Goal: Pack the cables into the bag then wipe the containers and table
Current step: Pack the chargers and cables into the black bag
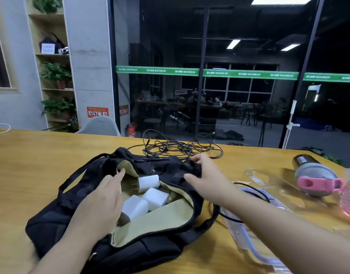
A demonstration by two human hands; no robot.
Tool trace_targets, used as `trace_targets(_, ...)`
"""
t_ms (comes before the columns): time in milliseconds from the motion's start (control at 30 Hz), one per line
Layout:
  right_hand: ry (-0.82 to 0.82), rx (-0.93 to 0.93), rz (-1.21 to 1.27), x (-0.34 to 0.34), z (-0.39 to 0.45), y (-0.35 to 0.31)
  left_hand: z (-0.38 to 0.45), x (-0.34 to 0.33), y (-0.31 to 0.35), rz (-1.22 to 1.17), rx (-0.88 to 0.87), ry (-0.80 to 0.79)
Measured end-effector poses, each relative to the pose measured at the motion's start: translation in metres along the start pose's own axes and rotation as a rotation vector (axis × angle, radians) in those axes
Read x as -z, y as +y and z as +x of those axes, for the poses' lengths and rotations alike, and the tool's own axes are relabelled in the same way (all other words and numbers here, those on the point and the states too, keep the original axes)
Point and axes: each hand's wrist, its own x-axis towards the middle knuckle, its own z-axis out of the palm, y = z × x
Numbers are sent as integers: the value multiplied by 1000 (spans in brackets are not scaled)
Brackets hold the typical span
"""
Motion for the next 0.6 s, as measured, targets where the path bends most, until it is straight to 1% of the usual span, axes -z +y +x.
trace_targets(133, -110, 89, -32, -32, -13, -31, 2, 0, 1, 2, 82, -25)
trace_targets(200, -142, 116, -44, -44, -16, -45, 3, 1, -1, -9, 98, 3)
trace_targets(300, -193, 123, -46, -59, -13, -59, 3, 4, -2, -86, 112, 95)
trace_targets(400, -248, 76, -47, -77, -5, -69, 3, 9, -4, -177, 79, 260)
trace_targets(467, -245, 64, -60, -90, 1, -75, 4, 11, -7, -217, 82, 362)
trace_targets(533, -223, 84, -88, -103, 8, -81, 6, 12, -10, -243, 100, 403)
trace_targets(600, -208, 96, -117, -113, 14, -84, 6, 11, -11, -253, 97, 395)
